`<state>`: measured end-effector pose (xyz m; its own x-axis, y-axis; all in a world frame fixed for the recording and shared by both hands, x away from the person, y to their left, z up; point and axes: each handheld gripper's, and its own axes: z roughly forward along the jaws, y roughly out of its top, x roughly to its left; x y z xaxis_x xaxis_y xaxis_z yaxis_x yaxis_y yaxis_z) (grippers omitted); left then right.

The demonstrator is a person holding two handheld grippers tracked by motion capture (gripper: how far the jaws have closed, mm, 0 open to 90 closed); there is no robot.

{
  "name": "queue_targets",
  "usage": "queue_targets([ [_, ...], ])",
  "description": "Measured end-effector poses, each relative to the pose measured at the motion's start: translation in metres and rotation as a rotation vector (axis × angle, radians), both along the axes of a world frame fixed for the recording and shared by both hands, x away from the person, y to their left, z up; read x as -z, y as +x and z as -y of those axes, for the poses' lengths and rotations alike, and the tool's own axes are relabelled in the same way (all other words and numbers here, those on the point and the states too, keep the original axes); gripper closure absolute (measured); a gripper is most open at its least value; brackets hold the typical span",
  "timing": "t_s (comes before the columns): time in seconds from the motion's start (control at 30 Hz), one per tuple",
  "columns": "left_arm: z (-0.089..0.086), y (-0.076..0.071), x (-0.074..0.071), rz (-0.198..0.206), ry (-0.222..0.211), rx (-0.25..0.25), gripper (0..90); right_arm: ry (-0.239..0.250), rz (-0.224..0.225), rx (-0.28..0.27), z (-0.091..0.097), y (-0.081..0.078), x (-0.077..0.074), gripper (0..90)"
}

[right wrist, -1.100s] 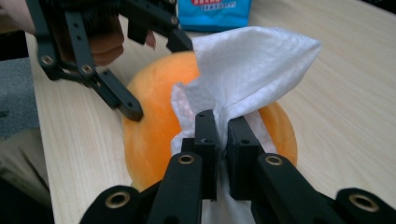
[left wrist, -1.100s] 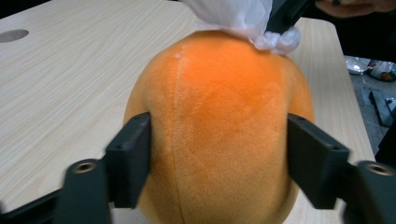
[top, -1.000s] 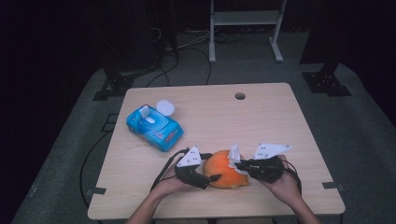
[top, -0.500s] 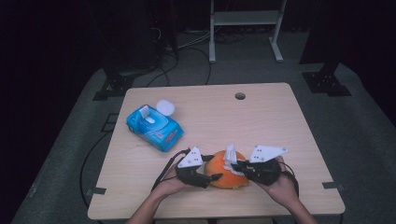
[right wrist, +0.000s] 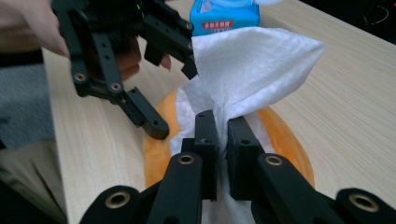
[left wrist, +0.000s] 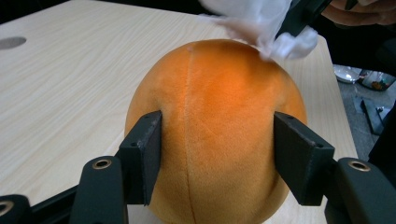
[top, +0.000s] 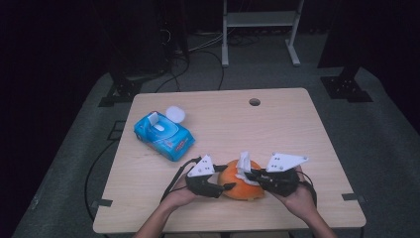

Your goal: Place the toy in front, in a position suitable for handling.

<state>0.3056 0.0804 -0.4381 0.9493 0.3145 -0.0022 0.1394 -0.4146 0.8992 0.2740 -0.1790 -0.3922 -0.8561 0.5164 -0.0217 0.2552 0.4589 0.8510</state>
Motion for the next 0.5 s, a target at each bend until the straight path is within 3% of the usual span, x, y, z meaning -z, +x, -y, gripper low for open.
queue_targets([
  [0.1, -0.002, 0.002, 0.001, -0.017, -0.011, -0.009, 26.9, -0.03, -0.023, 0.004, 0.0, 0.005, 0.009, 83.8],
  [0.17, -0.003, 0.005, 0.002, -0.062, -0.023, -0.026, 17.1, -0.023, -0.049, 0.015, 0.004, 0.008, 0.012, 83.8],
  [0.27, -0.006, 0.008, 0.005, -0.091, -0.02, -0.037, 11.7, -0.022, -0.04, 0.032, 0.01, 0.008, 0.01, 83.8],
  [0.33, -0.006, 0.008, 0.007, -0.101, -0.032, -0.02, 17.4, -0.015, -0.042, 0.039, 0.014, 0.009, 0.011, 83.8],
  [0.43, -0.002, 0.004, 0.006, -0.068, -0.002, -0.022, 33.7, -0.018, -0.029, 0.047, 0.013, 0.007, 0.008, 83.8],
  [0.5, -0.001, 0.002, 0.003, -0.034, 0.014, -0.017, 38.5, 0.0, 0.006, 0.042, 0.01, 0.002, 0.003, 83.9],
])
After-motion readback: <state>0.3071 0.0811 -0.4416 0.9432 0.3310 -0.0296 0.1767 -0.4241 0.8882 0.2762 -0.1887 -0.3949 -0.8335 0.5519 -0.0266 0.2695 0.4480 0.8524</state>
